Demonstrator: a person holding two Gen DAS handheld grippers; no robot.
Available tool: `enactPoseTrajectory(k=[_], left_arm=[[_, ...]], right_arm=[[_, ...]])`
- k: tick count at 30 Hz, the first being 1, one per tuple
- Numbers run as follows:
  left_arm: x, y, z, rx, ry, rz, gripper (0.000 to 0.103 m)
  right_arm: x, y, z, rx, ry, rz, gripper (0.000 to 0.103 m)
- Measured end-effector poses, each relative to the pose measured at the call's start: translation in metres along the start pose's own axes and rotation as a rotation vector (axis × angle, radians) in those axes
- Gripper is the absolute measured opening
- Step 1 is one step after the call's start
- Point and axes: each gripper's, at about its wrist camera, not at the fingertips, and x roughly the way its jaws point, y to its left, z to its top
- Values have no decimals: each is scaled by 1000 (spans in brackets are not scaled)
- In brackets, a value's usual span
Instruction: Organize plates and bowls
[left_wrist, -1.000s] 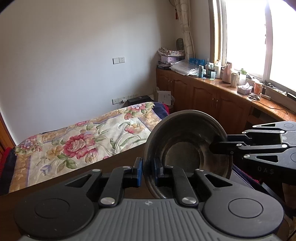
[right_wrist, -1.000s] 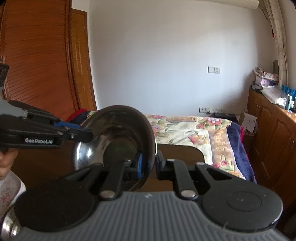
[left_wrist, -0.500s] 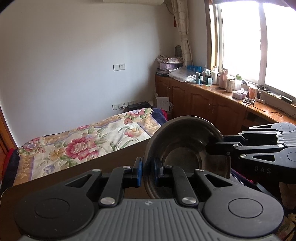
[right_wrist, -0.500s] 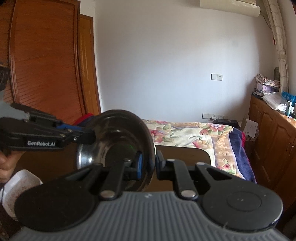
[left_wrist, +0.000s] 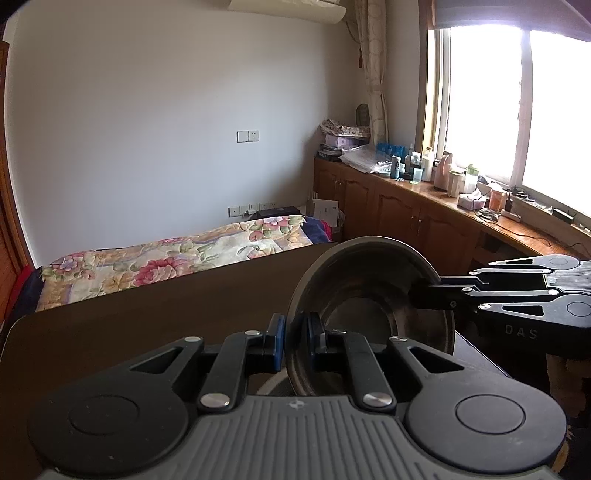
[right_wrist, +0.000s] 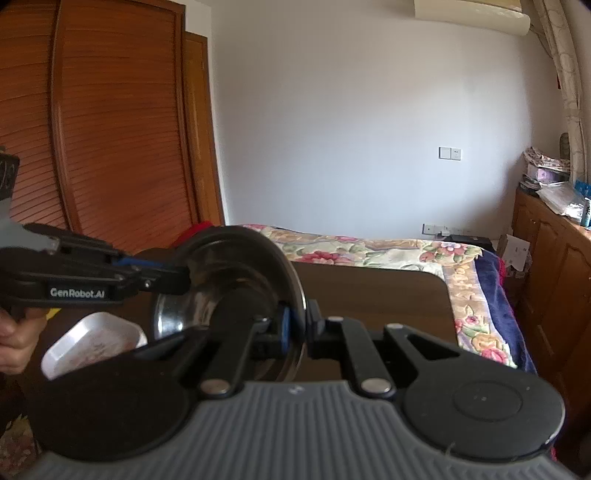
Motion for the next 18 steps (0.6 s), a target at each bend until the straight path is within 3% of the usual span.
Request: enactPoseTrajectory(k=[18], left_arm=[[-18,10,-55,-68,-4,-8,36]], right_arm=[[-4,28,-35,-2,63,47,11]])
